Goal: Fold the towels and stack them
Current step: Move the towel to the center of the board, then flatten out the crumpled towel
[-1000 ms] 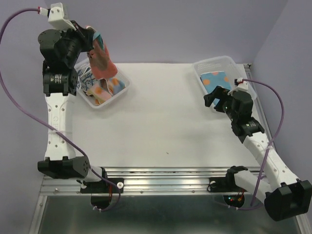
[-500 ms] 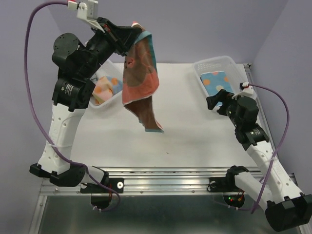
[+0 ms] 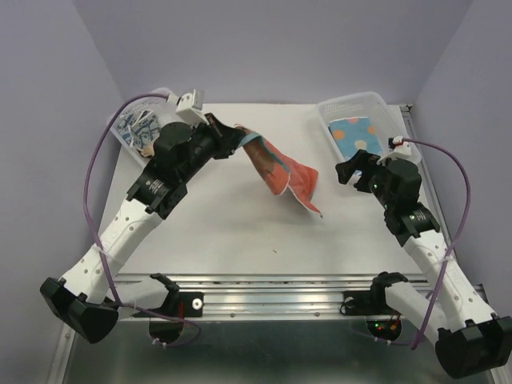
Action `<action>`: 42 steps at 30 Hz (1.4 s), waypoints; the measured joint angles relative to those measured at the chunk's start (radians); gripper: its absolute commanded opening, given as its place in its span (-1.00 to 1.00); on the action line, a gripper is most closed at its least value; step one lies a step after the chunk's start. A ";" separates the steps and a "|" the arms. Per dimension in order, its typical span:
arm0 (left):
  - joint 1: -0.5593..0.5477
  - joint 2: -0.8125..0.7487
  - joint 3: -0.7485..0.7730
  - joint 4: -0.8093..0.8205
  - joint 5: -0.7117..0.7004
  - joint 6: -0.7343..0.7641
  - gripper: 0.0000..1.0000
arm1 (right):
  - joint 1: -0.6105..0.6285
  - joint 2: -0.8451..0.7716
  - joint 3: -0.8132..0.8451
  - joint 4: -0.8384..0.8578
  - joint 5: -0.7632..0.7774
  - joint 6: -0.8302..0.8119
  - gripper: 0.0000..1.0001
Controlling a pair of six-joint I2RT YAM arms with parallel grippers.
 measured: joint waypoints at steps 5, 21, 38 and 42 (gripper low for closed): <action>0.255 -0.083 -0.345 -0.019 -0.093 -0.072 -0.77 | 0.000 0.091 0.000 0.000 -0.073 -0.014 1.00; 0.371 -0.052 -0.427 -0.020 -0.046 -0.048 0.98 | 0.169 0.418 0.070 0.016 -0.109 -0.067 1.00; -0.135 0.372 -0.418 0.119 0.006 0.264 0.96 | 0.172 0.901 0.571 -0.079 0.097 -0.058 1.00; -0.148 0.484 -0.357 0.112 -0.009 0.283 0.65 | 0.126 0.909 0.592 -0.083 0.090 -0.048 1.00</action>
